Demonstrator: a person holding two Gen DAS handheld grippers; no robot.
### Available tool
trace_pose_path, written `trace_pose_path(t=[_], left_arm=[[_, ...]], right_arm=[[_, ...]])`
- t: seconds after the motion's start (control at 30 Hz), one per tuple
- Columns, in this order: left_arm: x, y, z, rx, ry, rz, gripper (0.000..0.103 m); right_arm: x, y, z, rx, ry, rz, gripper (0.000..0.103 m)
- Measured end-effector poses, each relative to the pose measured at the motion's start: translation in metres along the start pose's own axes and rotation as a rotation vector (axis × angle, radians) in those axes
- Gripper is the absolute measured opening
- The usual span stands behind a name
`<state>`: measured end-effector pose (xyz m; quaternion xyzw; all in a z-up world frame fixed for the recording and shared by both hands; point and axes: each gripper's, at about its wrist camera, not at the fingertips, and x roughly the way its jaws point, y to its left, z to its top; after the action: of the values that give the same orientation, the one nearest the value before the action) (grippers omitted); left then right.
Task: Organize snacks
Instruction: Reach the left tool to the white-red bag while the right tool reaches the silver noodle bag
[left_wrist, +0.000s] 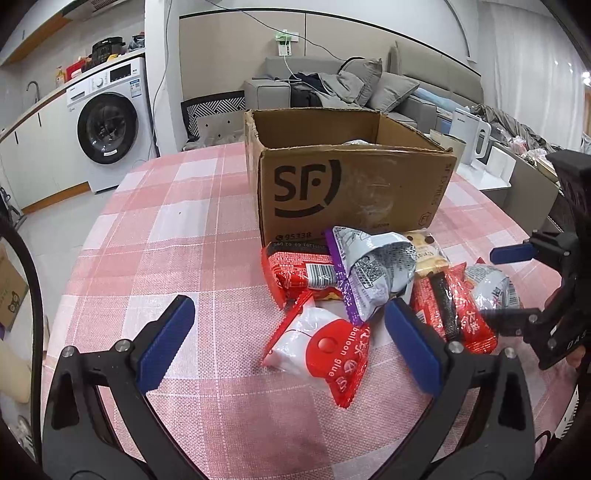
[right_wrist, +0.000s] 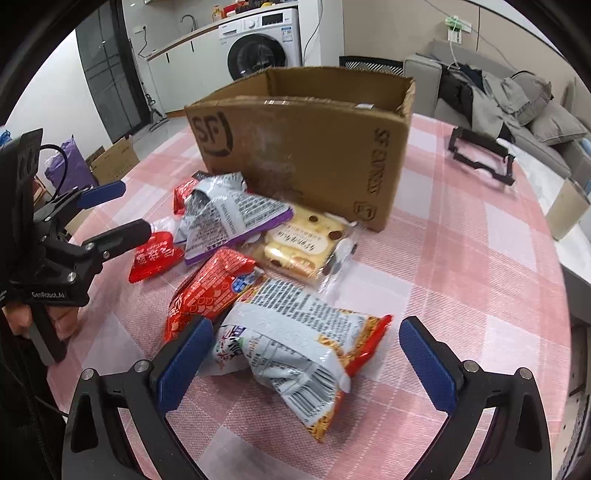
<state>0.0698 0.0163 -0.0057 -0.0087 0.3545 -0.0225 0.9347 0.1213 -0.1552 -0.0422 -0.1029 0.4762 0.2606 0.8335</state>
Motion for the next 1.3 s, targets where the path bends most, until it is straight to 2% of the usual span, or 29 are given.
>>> trace_pose_path(t=[0.33,0.57,0.93,1.3], left_arm=[[0.008,-0.003,-0.006,0.011,0.023,-0.001,0.102],[0.012,-0.001,-0.007,0.004,0.033,-0.011,0.102],[0.016,-0.003,-0.012,0.013,0.061,-0.05,0.102],[0.036,-0.003,-0.016,0.002,0.172,-0.06,0.102]], right_arm=[[0.009,-0.013,-0.005,0.046,0.019,0.046,0.103],[0.006,-0.036,-0.007,0.117,0.008,0.043,0.103],[0.015,-0.024,-0.008,0.087,0.02,-0.004,0.102],[0.011,-0.041,-0.009,0.146,-0.005,0.032,0.102]])
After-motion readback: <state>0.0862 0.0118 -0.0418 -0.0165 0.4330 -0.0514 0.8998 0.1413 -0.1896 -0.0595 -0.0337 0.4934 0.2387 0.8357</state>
